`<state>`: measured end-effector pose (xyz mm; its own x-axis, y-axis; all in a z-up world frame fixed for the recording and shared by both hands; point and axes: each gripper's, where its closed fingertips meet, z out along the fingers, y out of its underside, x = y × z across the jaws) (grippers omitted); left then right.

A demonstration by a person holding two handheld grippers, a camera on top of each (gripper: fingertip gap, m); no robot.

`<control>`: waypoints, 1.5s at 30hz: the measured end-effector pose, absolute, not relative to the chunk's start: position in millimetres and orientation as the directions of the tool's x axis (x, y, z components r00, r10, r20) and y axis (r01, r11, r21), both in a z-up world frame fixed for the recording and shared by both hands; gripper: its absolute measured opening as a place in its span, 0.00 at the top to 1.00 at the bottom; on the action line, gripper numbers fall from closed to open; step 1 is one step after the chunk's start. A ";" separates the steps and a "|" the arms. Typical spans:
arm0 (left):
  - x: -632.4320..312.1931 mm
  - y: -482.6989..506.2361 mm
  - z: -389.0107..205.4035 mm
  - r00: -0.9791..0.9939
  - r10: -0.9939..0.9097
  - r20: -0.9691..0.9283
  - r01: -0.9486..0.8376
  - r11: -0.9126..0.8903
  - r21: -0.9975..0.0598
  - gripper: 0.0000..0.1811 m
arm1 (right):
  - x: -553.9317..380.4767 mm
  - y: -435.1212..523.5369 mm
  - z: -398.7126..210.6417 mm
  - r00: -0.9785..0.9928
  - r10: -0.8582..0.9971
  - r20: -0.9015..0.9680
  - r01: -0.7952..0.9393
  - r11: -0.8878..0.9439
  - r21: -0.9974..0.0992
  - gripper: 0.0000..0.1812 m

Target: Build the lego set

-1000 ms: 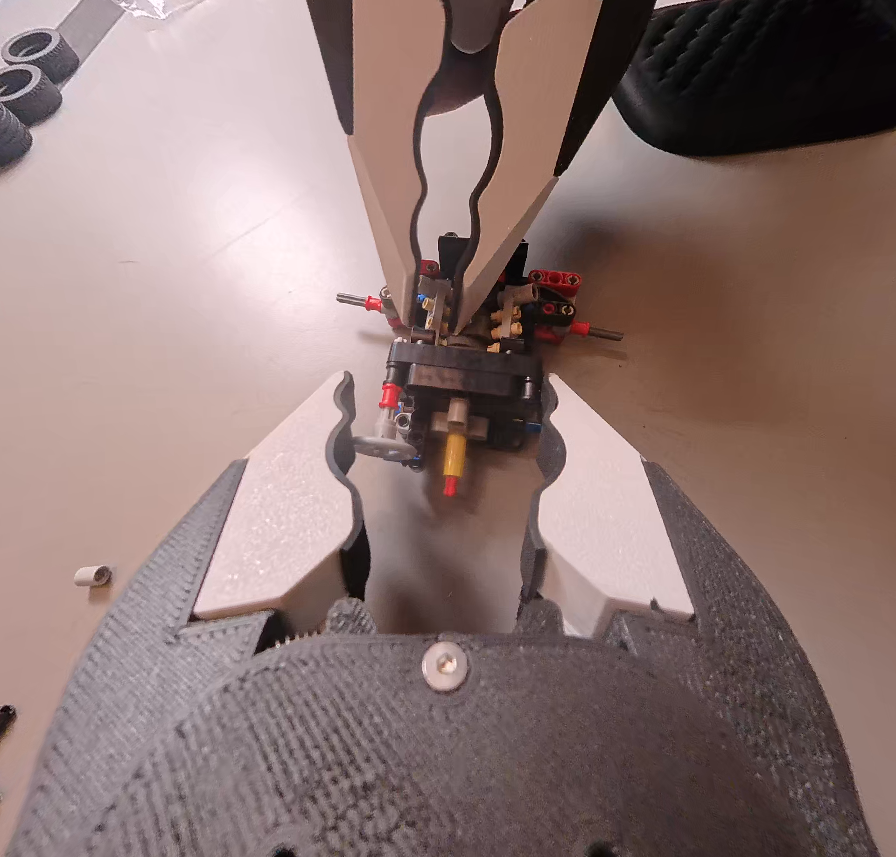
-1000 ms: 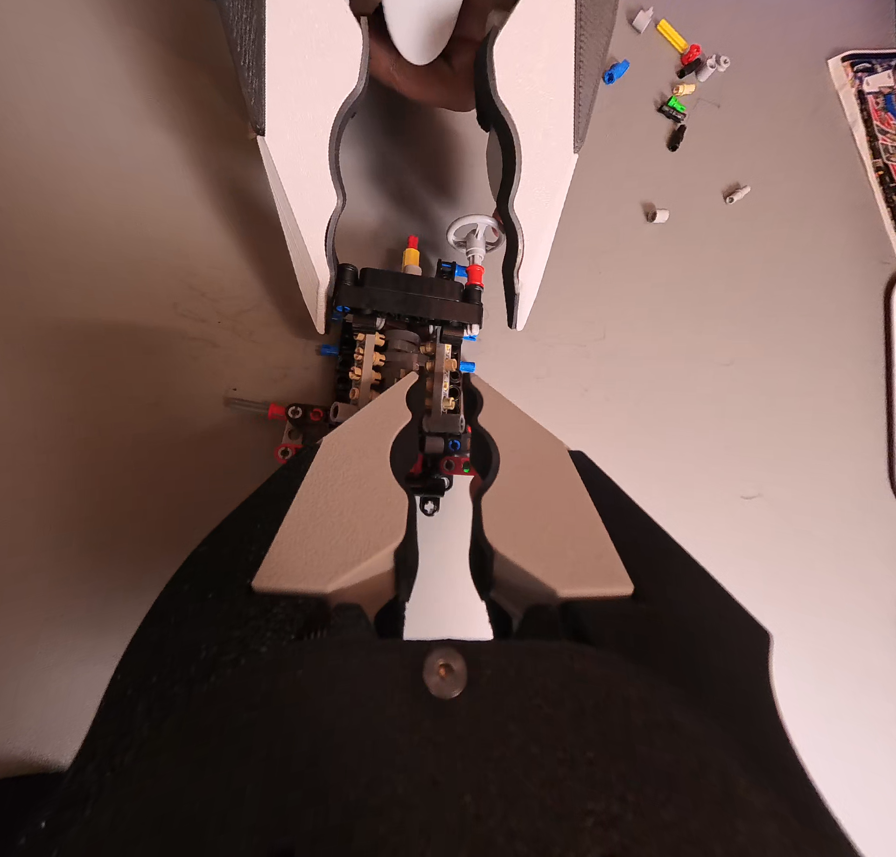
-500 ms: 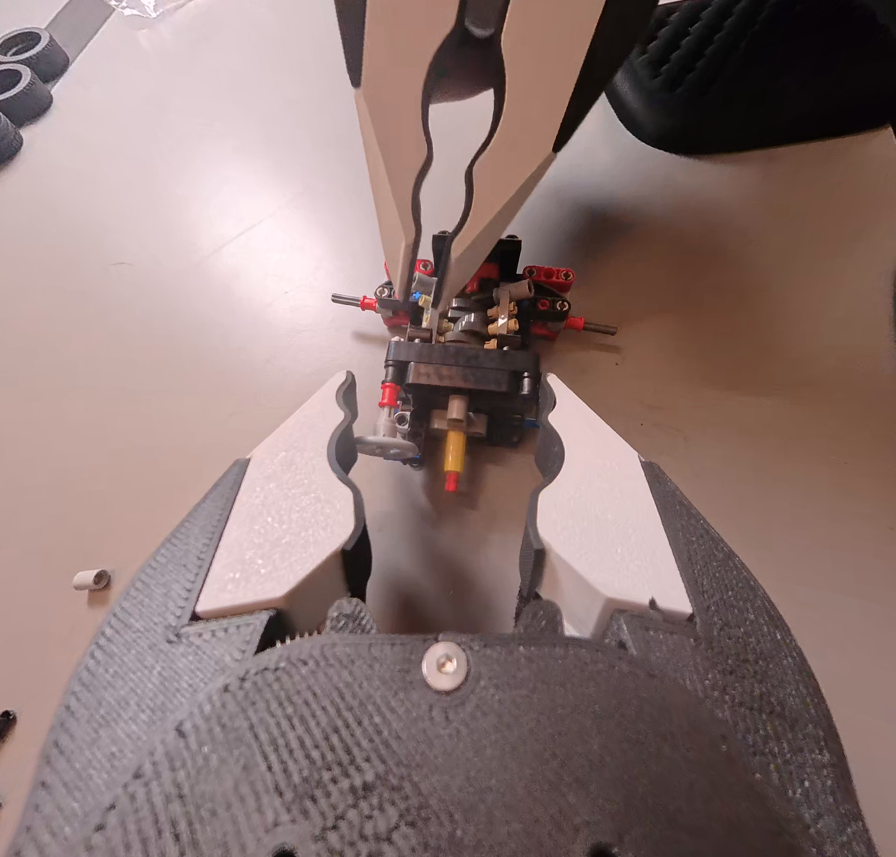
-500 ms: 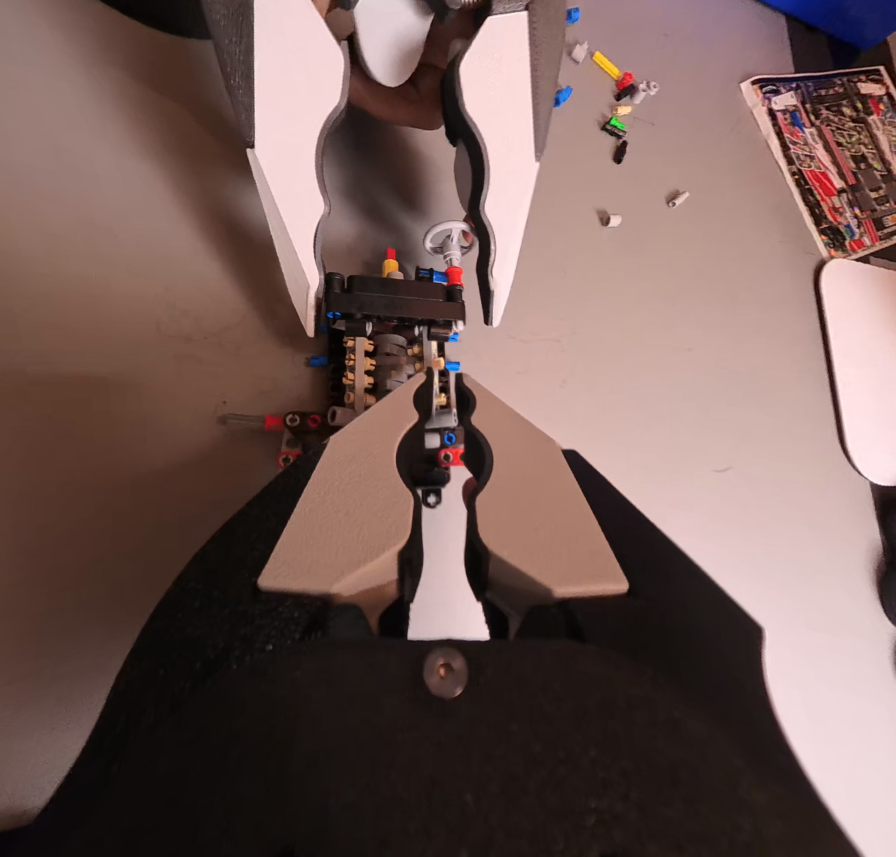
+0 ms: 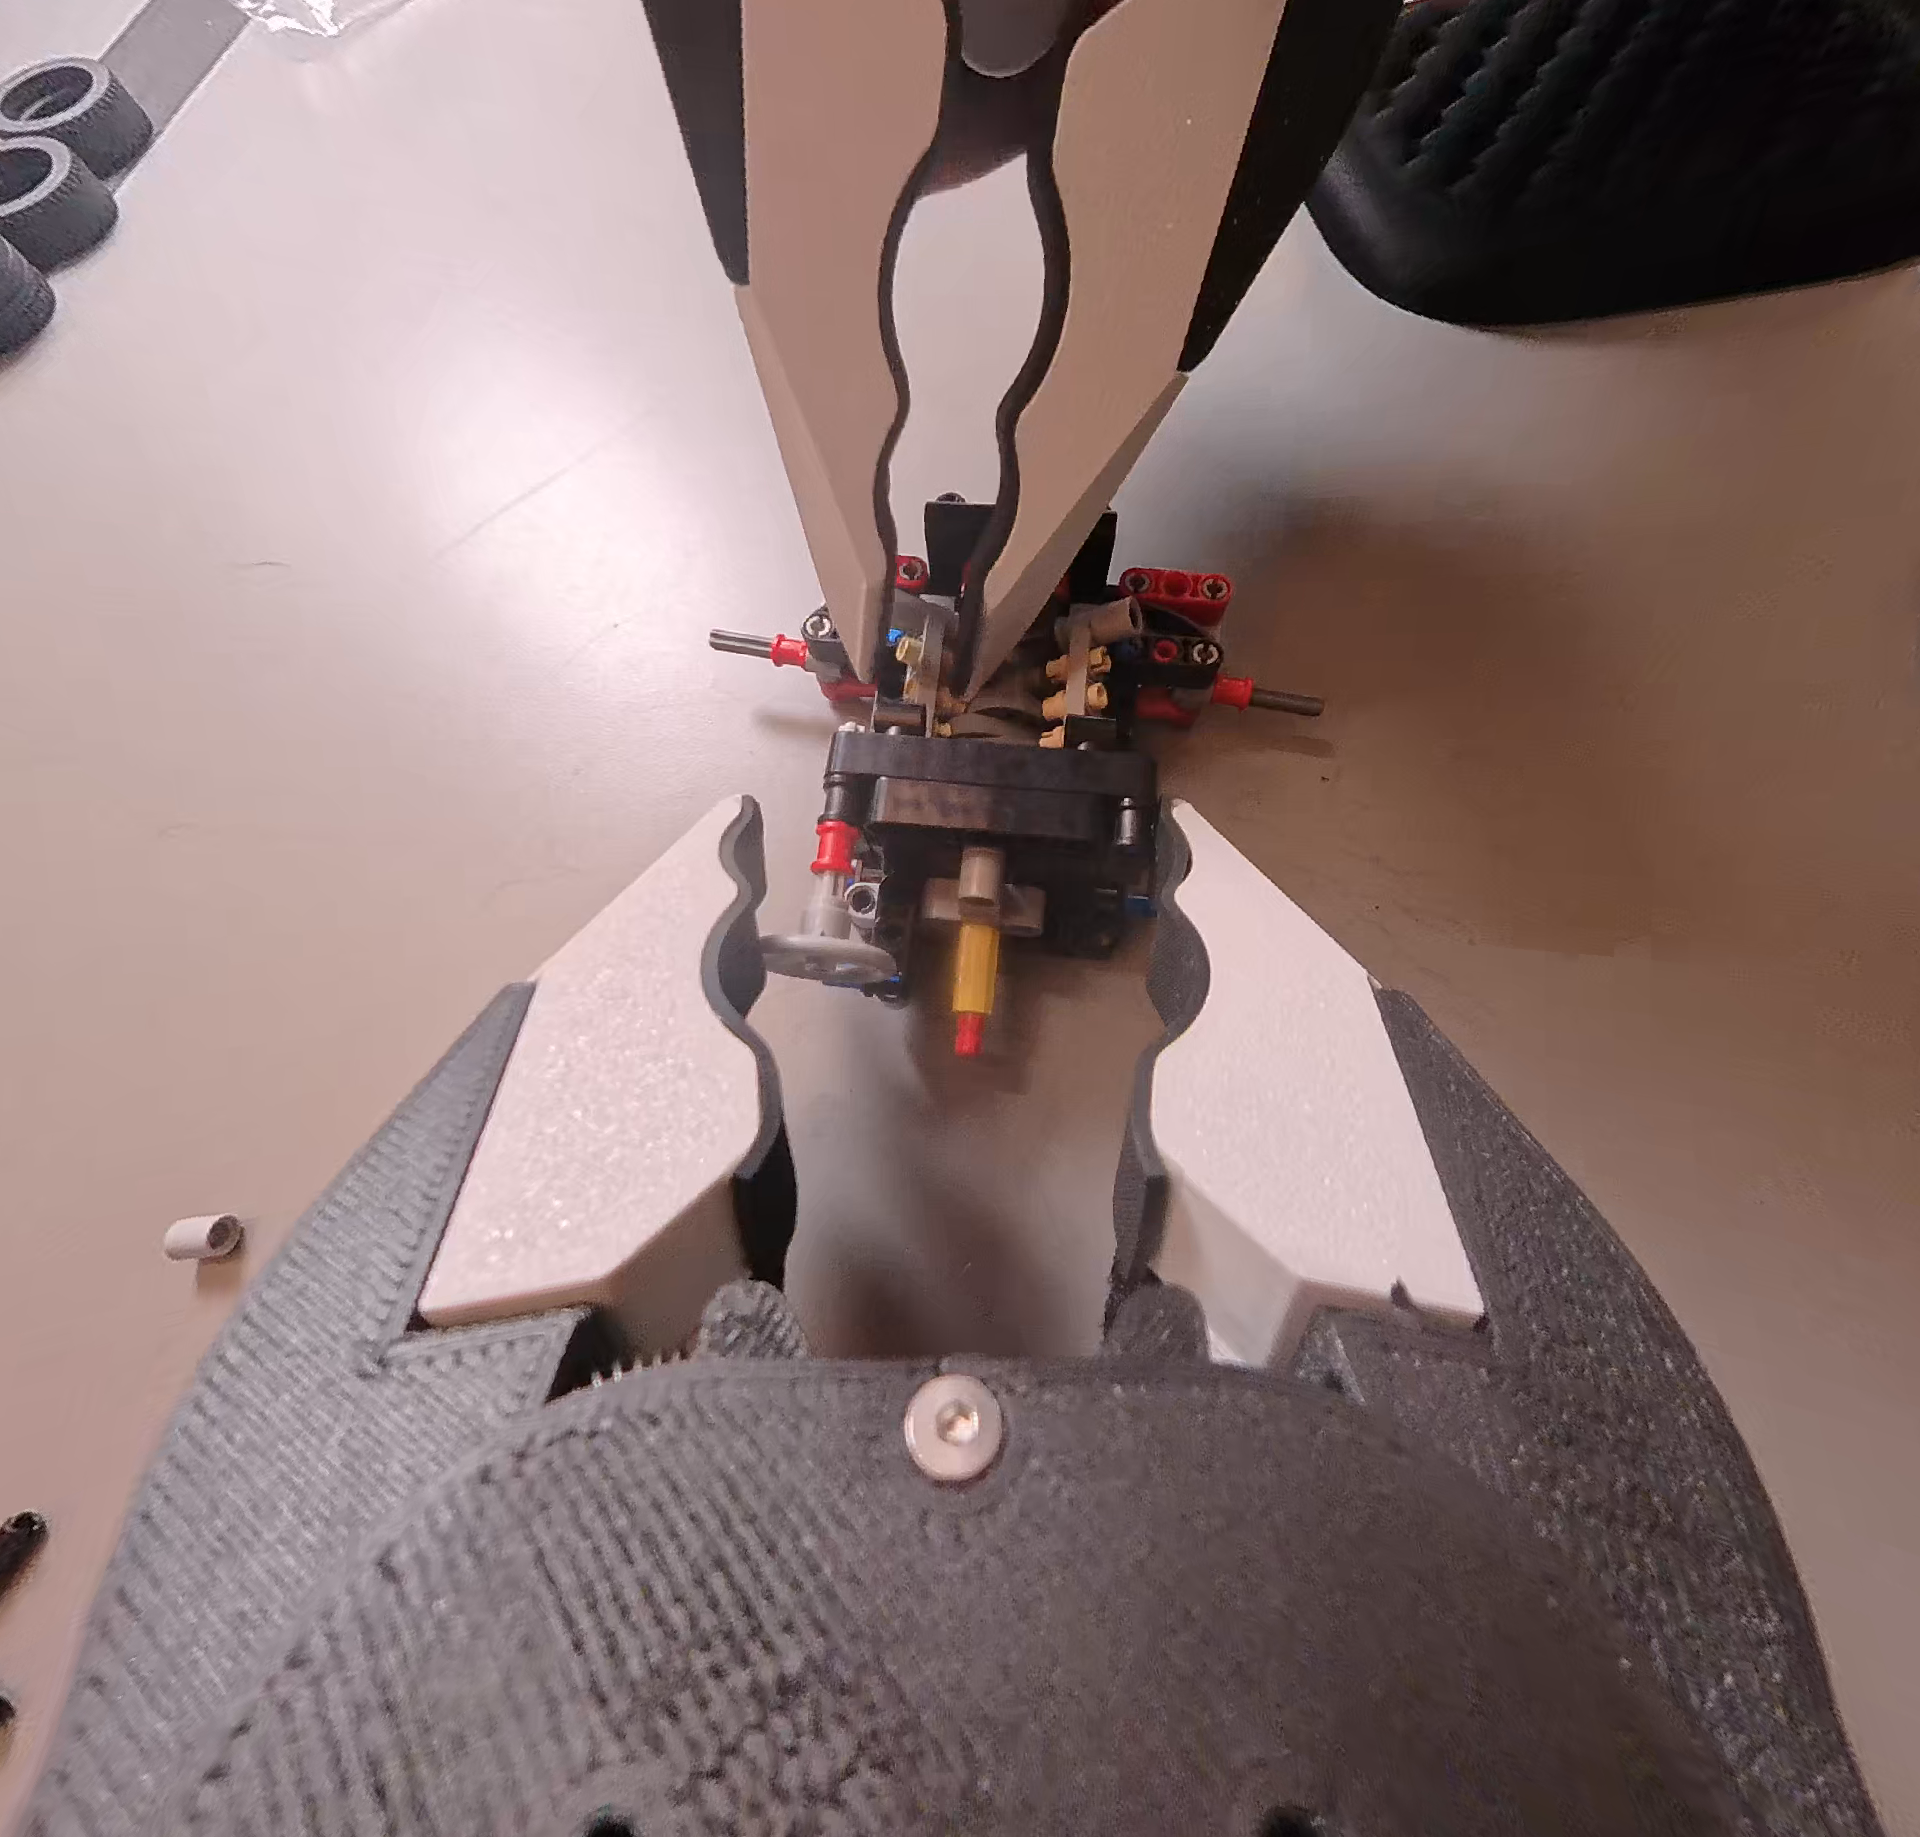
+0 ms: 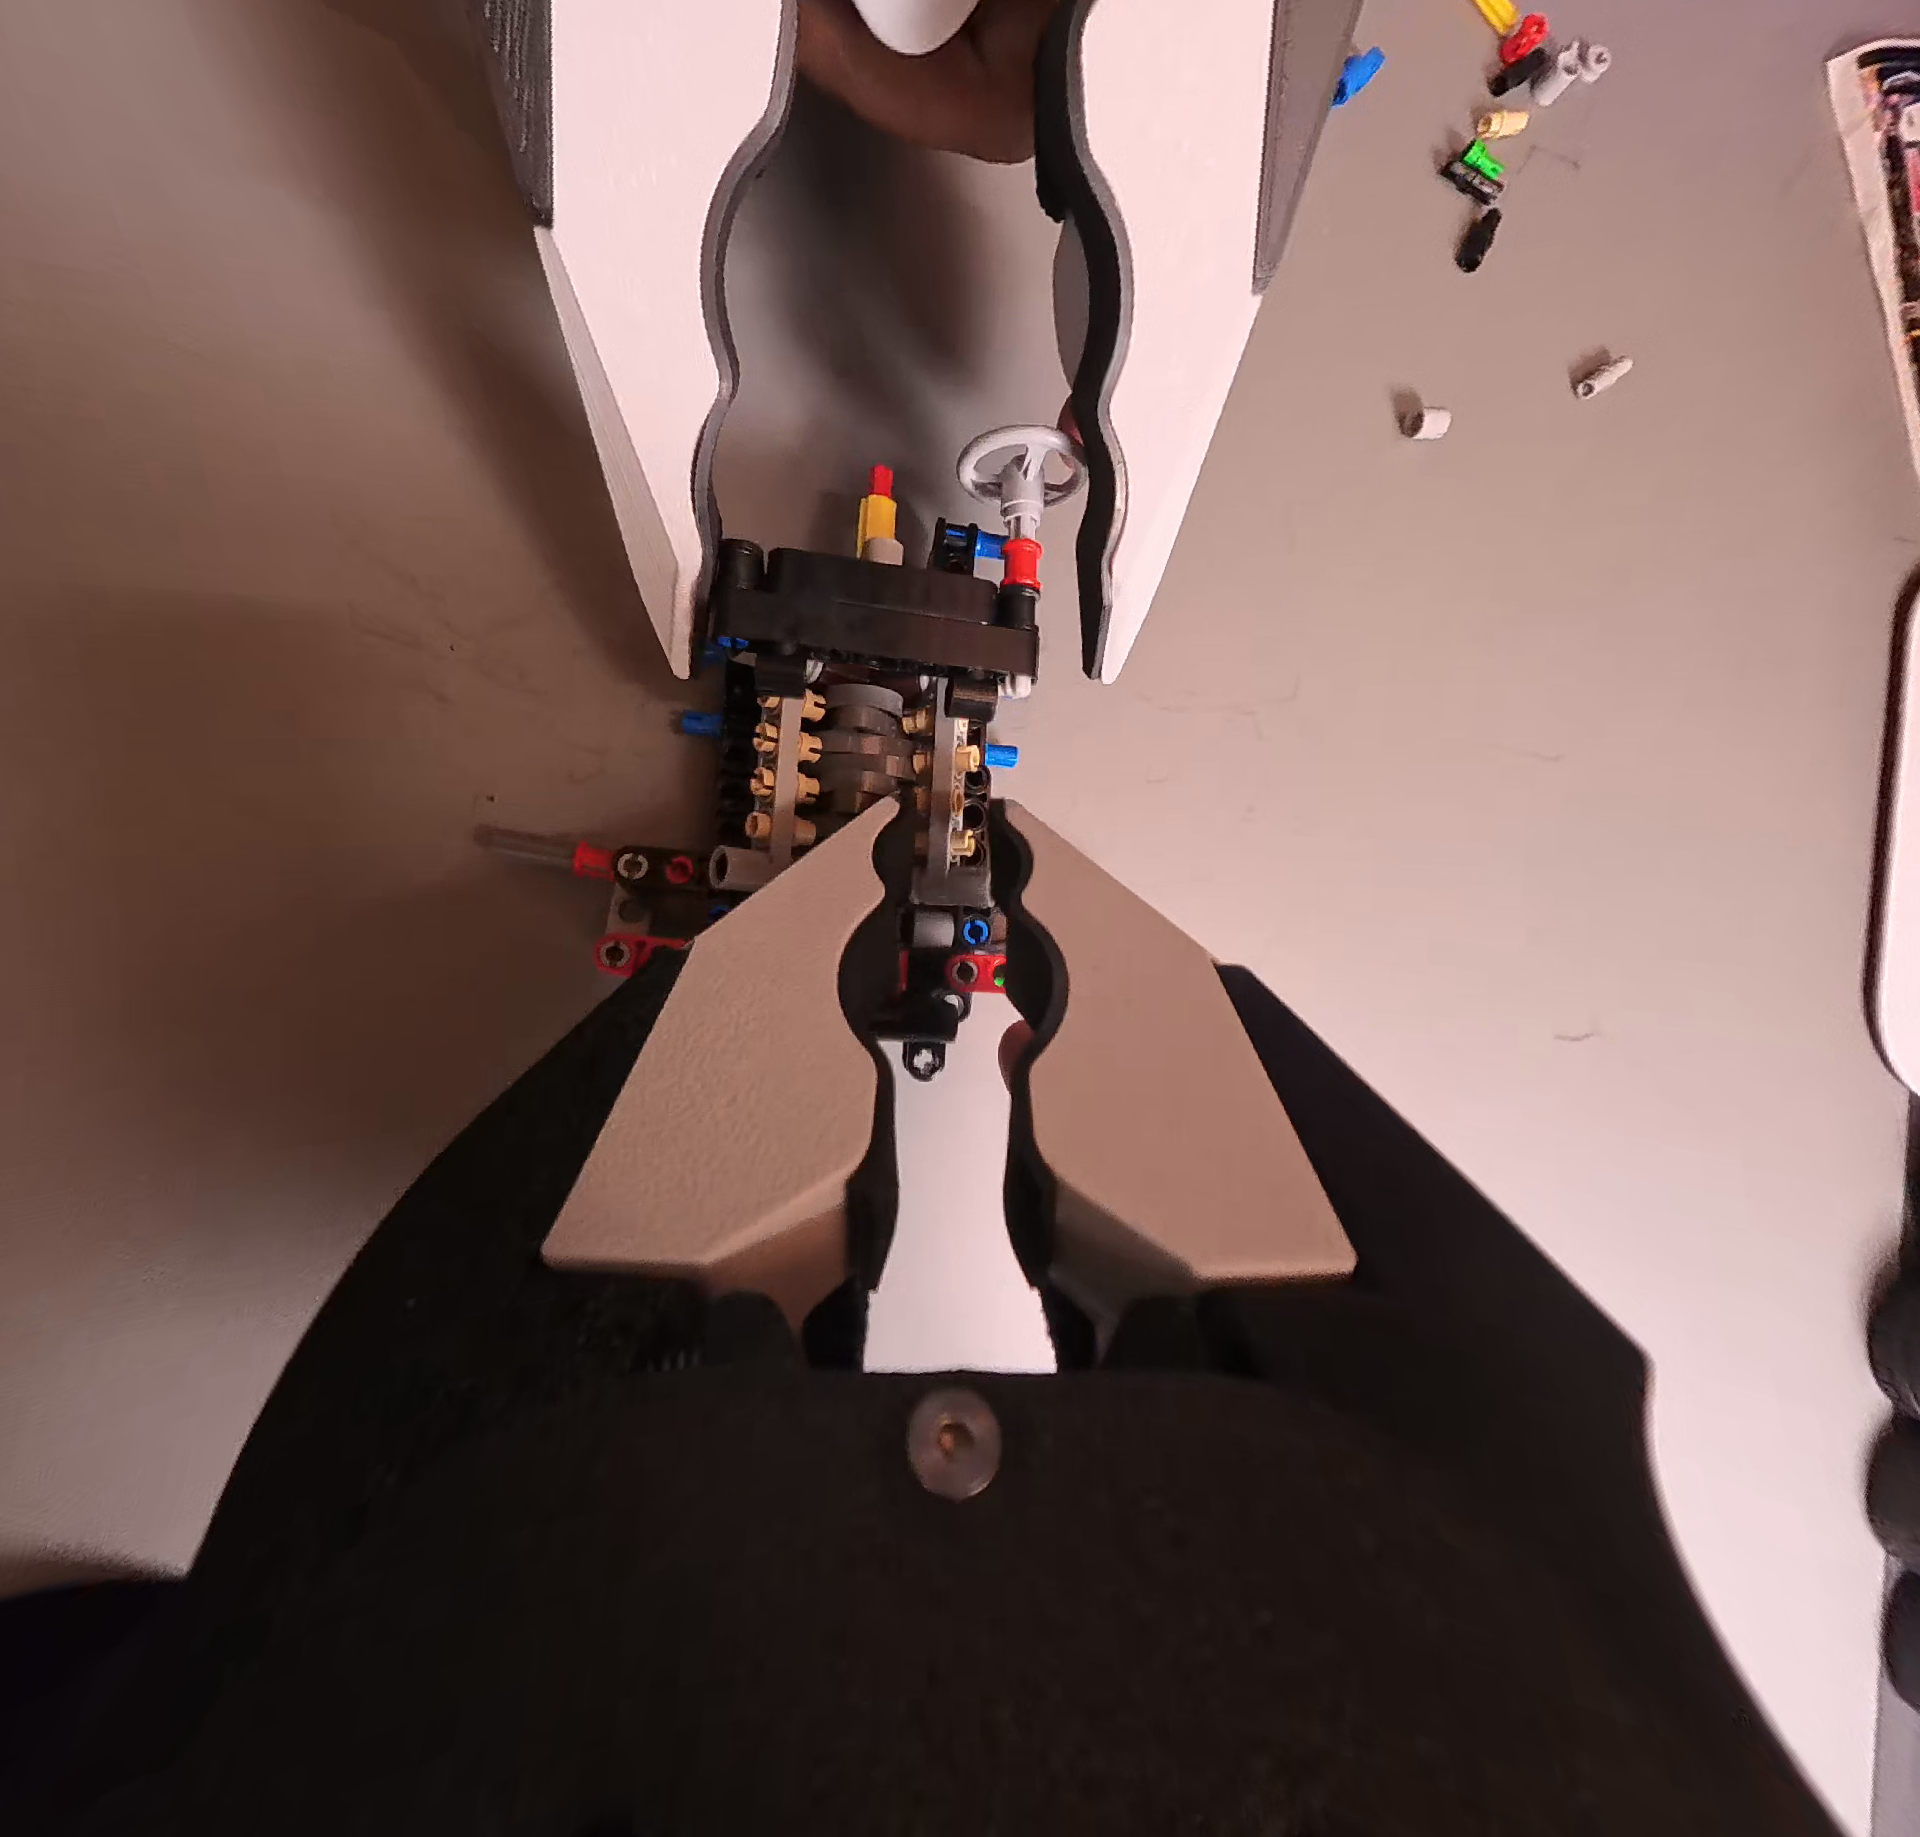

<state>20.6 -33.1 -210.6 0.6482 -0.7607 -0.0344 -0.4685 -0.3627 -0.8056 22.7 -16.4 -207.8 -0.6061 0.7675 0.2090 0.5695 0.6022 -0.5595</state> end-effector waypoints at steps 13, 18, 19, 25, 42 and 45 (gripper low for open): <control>21.0 -35.1 -210.7 0.643 -0.766 -0.023 -0.470 -0.370 -0.801 0.60 | 22.9 -18.2 -206.7 -0.565 0.781 0.266 0.571 0.603 -0.557 0.97; 21.1 -36.3 -210.6 0.641 -0.768 -0.010 -0.467 -0.379 -0.799 0.61 | 22.3 -17.3 -205.7 -0.504 0.800 0.326 0.564 0.591 -0.577 0.98; 20.9 -36.9 -210.3 0.641 -0.768 -0.004 -0.464 -0.383 -0.799 0.62 | 21.6 -16.0 -205.2 -0.486 0.801 0.349 0.561 0.593 -0.578 0.98; 22.3 -38.1 -209.7 0.638 -0.770 0.002 -0.461 -0.383 -0.800 0.66 | 20.7 -10.2 -203.8 -0.417 0.806 0.420 0.544 0.592 -0.594 0.98; 30.3 -31.6 -215.4 0.677 -0.736 -0.011 -0.466 -0.417 -0.781 0.58 | 24.8 -6.4 -201.7 -0.476 0.762 0.439 0.509 0.646 -0.568 0.93; 31.1 -29.7 -219.1 0.684 -0.730 -0.010 -0.474 -0.433 -0.767 0.60 | 22.9 -7.2 -203.8 -0.502 0.745 0.439 0.502 0.665 -0.553 0.93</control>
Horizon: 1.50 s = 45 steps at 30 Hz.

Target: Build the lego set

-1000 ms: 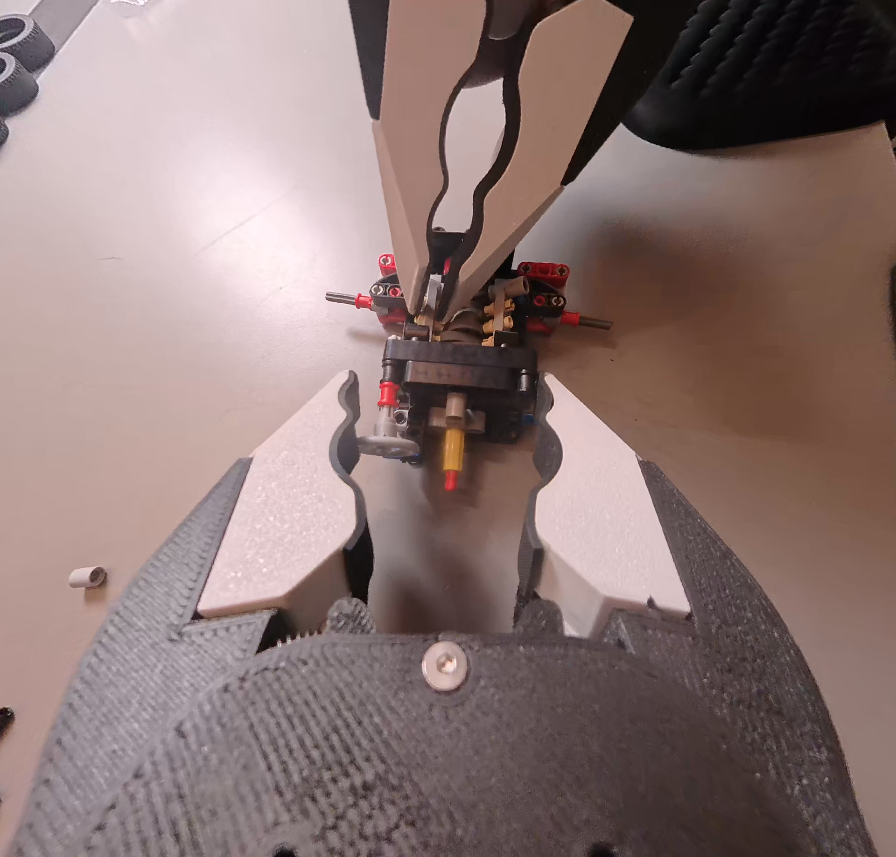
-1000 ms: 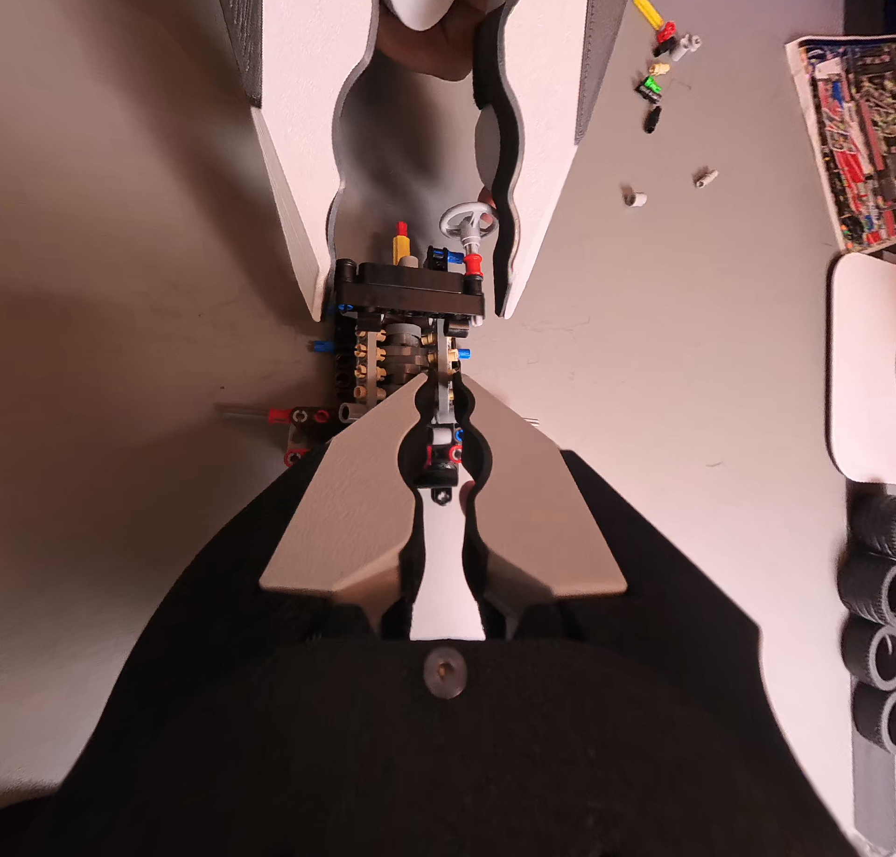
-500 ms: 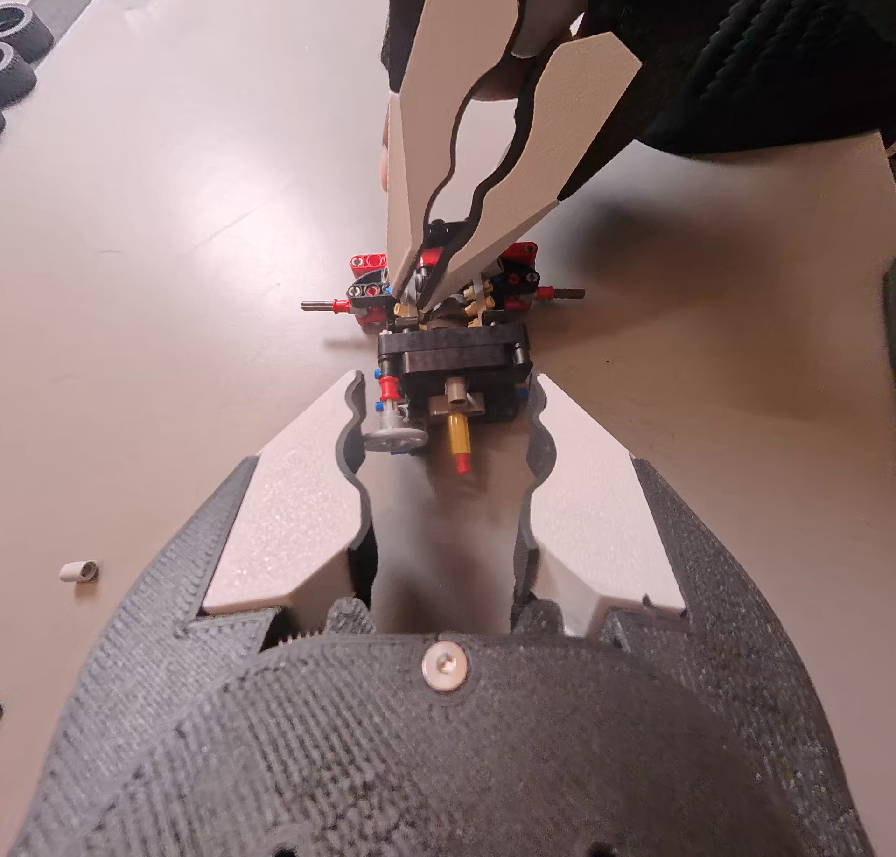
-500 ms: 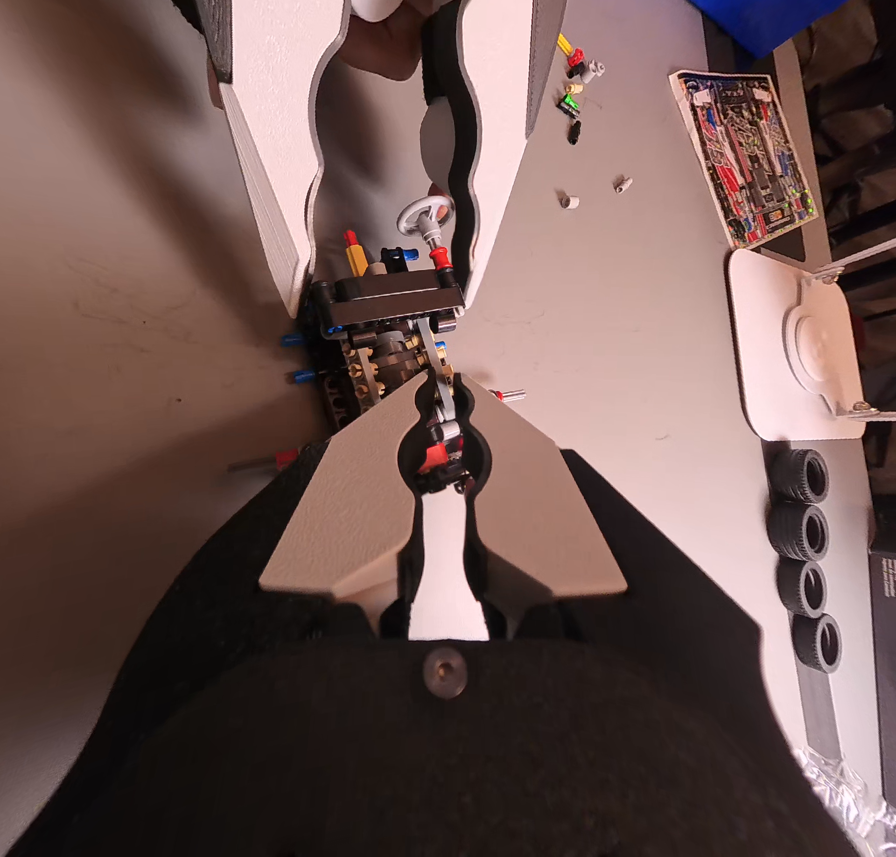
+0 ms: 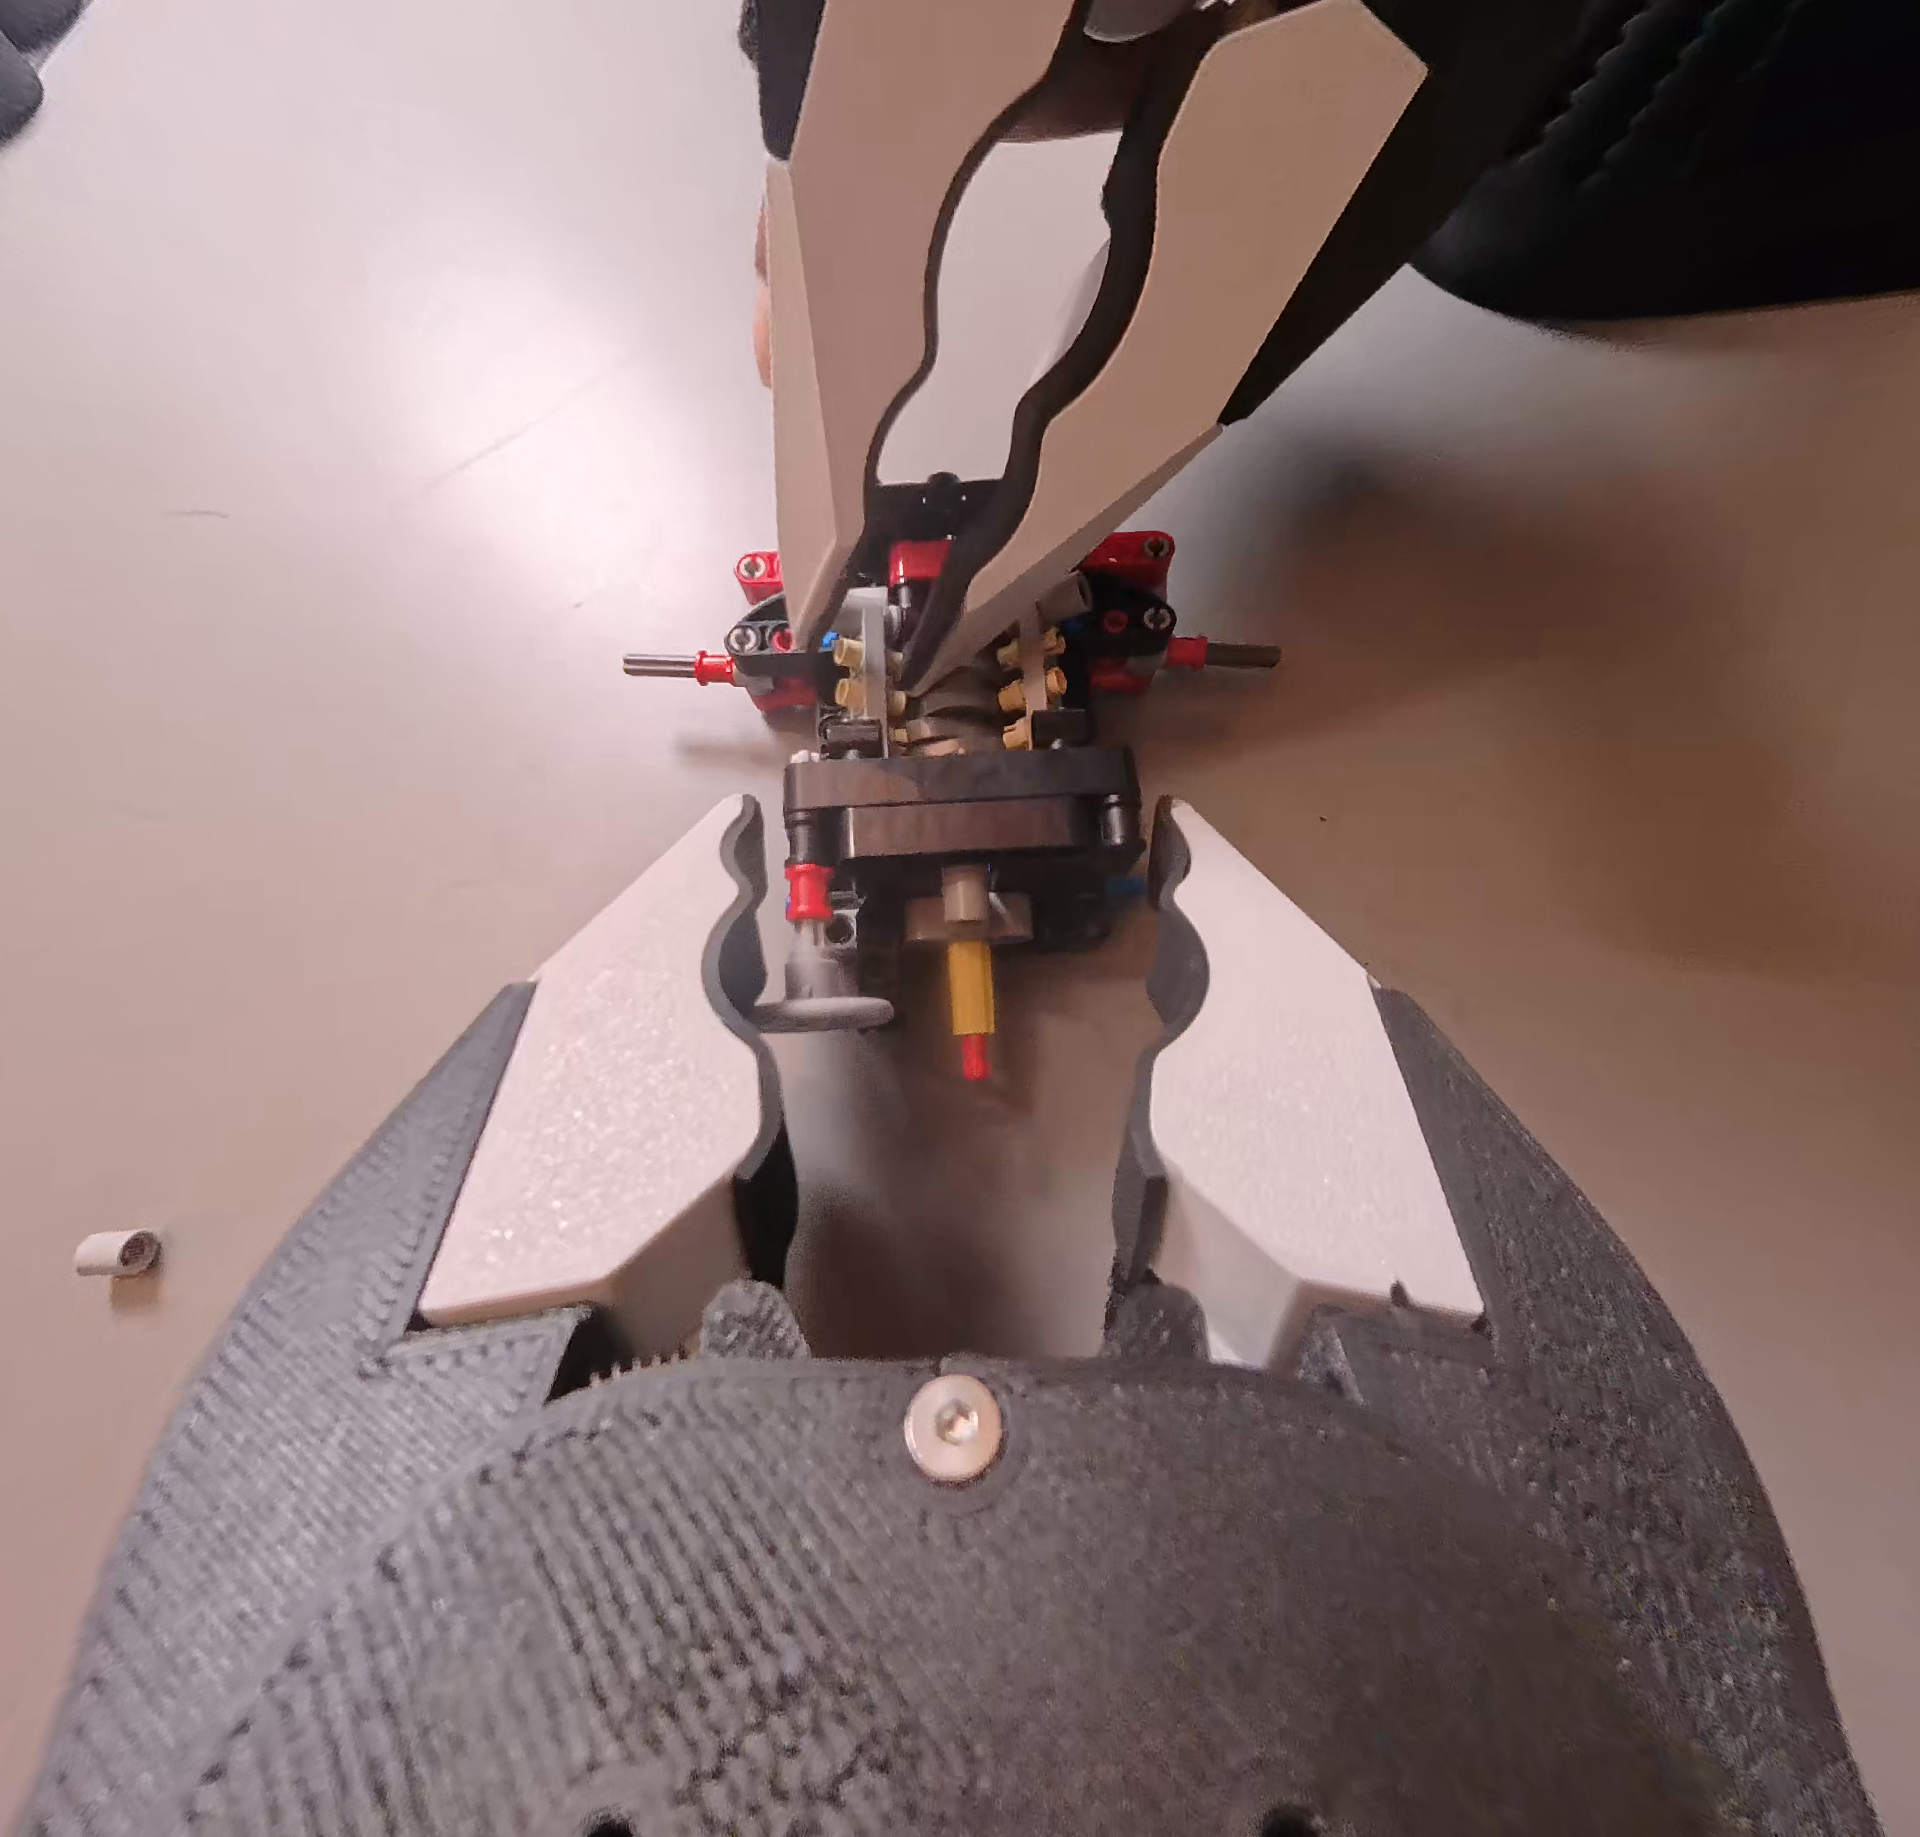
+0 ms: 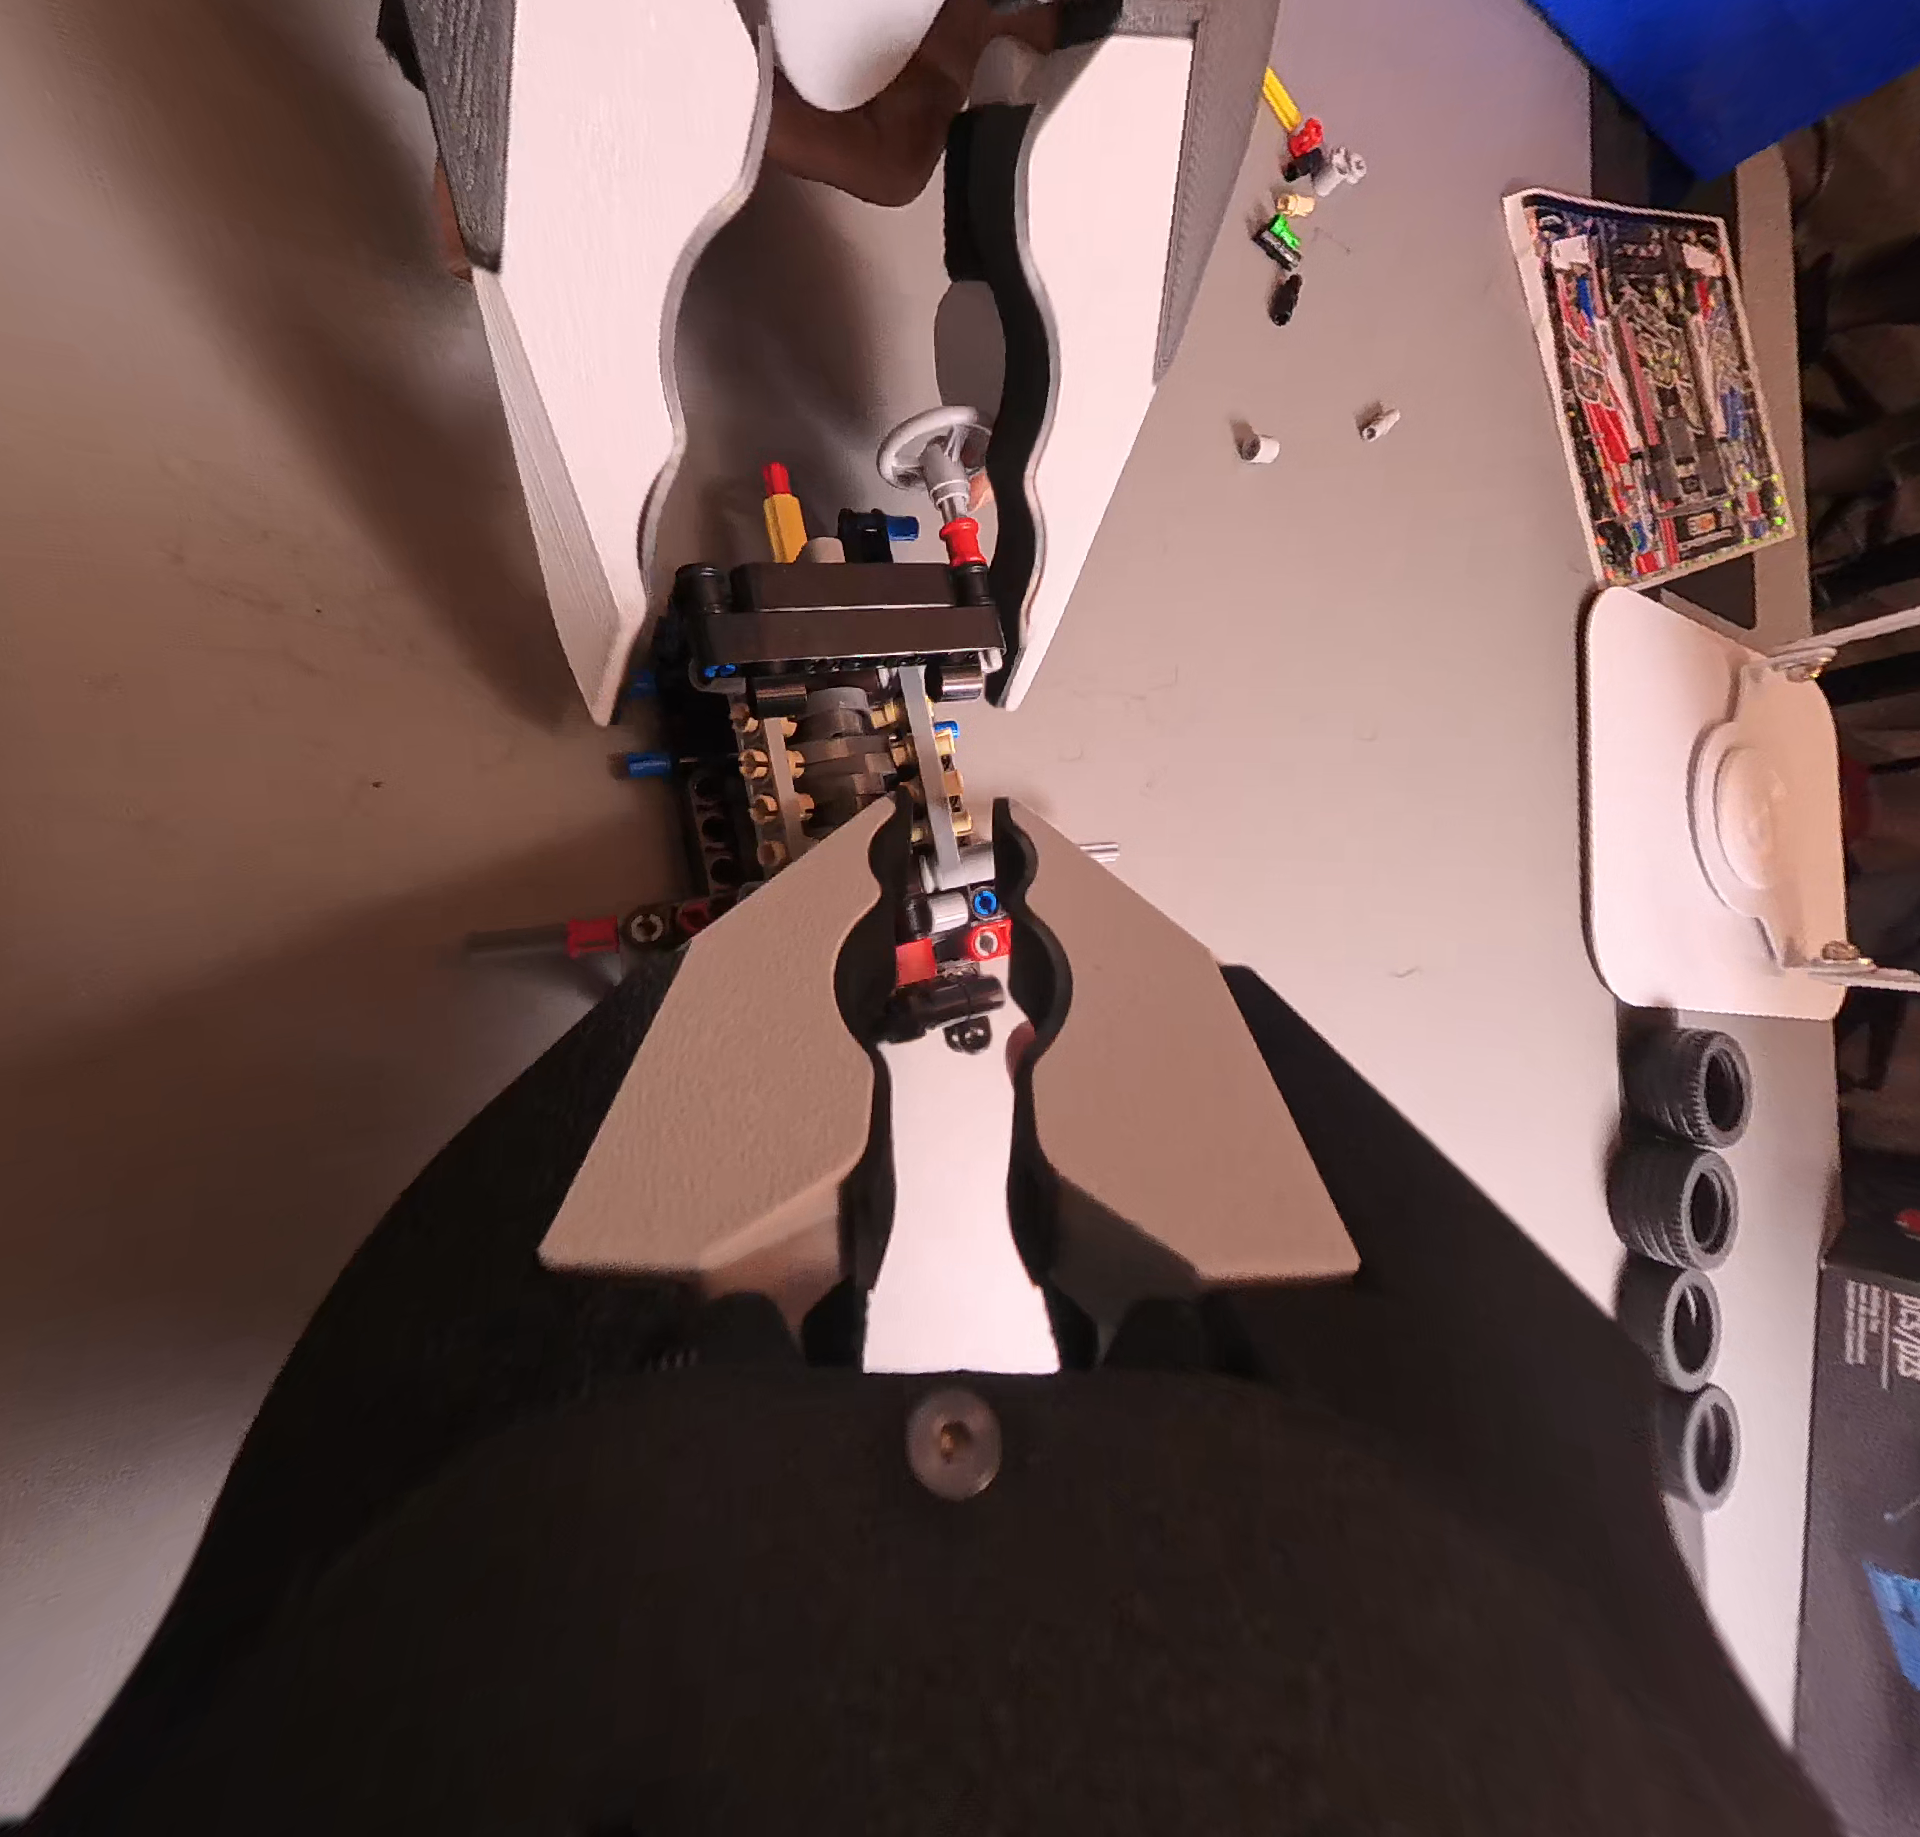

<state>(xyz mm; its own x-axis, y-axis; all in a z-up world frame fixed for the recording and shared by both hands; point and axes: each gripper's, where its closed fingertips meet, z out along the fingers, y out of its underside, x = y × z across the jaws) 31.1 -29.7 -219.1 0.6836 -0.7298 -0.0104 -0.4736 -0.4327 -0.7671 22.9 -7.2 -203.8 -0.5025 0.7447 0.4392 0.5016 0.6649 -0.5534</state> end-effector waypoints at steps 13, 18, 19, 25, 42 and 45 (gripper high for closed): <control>34.9 -32.7 -226.5 0.651 -0.759 0.008 -0.495 -0.433 -0.754 0.64 | 20.3 -9.7 -204.3 -0.521 0.730 0.443 0.470 0.678 -0.565 0.96; 35.3 -34.5 -225.9 0.611 -0.791 0.024 -0.498 -0.408 -0.765 0.64 | 22.0 -11.6 -202.4 -0.575 0.711 0.404 0.457 0.689 -0.563 0.91; 35.3 -34.7 -225.7 0.602 -0.798 0.029 -0.498 -0.404 -0.767 0.64 | 21.6 -12.4 -202.7 -0.589 0.706 0.393 0.452 0.691 -0.564 0.91; 36.1 -38.1 -225.1 0.541 -0.840 0.050 -0.500 -0.369 -0.783 0.64 | 18.8 -17.4 -206.5 -0.644 0.694 0.321 0.442 0.680 -0.584 0.93; 34.5 -44.0 -222.8 0.459 -0.882 0.104 -0.491 -0.349 -0.798 0.64 | 18.4 -18.1 -201.9 -0.454 0.804 0.385 0.450 0.580 -0.680 0.91; 33.7 -45.1 -222.0 0.434 -0.895 0.108 -0.488 -0.333 -0.807 0.64 | 20.5 -18.1 -195.6 -0.423 0.829 0.367 0.445 0.542 -0.713 0.91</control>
